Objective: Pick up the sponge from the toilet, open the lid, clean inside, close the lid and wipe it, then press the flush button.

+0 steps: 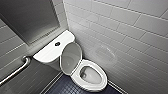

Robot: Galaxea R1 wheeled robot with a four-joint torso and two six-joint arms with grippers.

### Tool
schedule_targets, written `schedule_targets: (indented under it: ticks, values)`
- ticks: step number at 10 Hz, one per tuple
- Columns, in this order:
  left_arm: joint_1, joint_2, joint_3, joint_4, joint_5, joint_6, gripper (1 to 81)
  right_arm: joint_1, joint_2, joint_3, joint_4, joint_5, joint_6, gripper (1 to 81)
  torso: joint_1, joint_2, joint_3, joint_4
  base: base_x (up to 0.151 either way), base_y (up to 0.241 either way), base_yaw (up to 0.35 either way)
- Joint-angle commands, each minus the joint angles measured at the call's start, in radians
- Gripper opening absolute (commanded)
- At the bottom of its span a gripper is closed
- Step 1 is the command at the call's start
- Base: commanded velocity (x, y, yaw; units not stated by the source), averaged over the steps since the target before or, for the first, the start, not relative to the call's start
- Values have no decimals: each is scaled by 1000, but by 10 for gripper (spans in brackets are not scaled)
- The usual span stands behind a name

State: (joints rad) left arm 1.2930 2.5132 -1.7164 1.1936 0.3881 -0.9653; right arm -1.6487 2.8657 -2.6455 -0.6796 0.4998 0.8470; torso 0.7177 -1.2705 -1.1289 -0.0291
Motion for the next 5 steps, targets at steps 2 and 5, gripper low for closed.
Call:
schedule_targets:
  ticks: [2,5]
  values:
    - [1,10,-5,-5,43,7,811,-41,5,-22,-25,-52,0,10,-7,10,97,0,0,0,0]
    - [29,85,-132,-9,41,7,811,-41,22,-42,-25,-53,0,10,-16,28,158,-37,0,0,0]
